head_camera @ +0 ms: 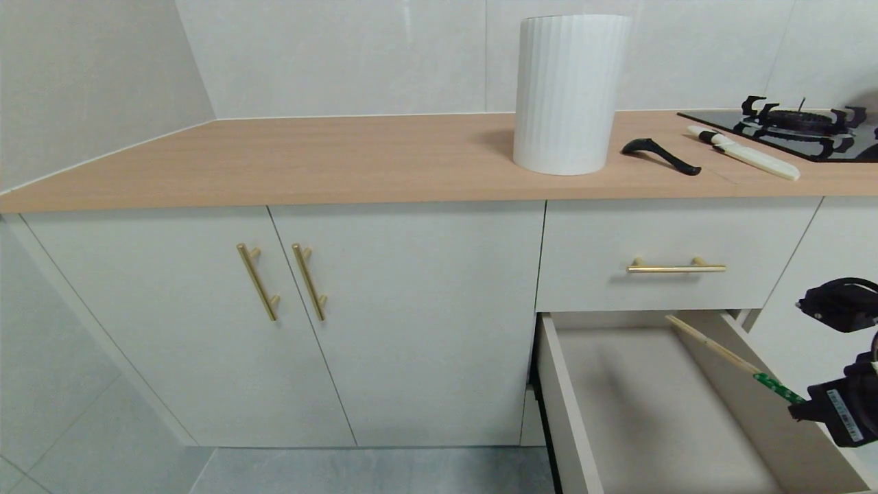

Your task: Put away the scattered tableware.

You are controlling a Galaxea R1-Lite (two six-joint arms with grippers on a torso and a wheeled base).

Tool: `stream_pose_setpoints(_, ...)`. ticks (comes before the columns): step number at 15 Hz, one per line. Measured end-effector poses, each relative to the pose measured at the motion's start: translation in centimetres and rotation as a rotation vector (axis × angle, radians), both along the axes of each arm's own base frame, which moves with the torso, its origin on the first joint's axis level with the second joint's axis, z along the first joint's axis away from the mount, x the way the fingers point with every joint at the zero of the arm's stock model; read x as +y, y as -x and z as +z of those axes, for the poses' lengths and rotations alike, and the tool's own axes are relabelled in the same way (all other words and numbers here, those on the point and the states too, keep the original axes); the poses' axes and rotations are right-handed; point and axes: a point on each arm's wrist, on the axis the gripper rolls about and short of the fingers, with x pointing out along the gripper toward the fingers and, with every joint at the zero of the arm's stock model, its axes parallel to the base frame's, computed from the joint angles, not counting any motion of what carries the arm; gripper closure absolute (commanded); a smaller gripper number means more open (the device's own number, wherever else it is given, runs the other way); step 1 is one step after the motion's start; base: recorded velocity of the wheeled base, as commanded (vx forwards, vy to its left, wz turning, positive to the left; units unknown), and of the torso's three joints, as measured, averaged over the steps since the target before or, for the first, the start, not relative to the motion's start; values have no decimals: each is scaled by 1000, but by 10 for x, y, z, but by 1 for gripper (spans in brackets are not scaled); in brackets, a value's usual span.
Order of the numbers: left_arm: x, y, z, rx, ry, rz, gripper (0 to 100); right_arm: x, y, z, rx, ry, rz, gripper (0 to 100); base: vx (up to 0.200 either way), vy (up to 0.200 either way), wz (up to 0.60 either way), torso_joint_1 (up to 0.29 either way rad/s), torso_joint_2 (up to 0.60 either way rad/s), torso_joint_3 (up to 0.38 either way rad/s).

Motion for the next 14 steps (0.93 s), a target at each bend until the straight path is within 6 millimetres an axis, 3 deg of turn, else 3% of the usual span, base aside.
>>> stream_pose_setpoints(5, 0, 0, 0, 0, 0, 0, 0, 16, -50, -41, 96, 9, 44, 100, 0, 0, 0, 0, 0, 0)
stream_pose_setpoints(10, 0, 0, 0, 0, 0, 0, 0, 60, -102, -77, 149, -35, 60, 100, 0, 0, 0, 0, 0, 0)
stream_pose_setpoints(14, 0, 0, 0, 0, 0, 0, 0, 82, -135, -105, 196, -55, 31, 100, 0, 0, 0, 0, 0, 0)
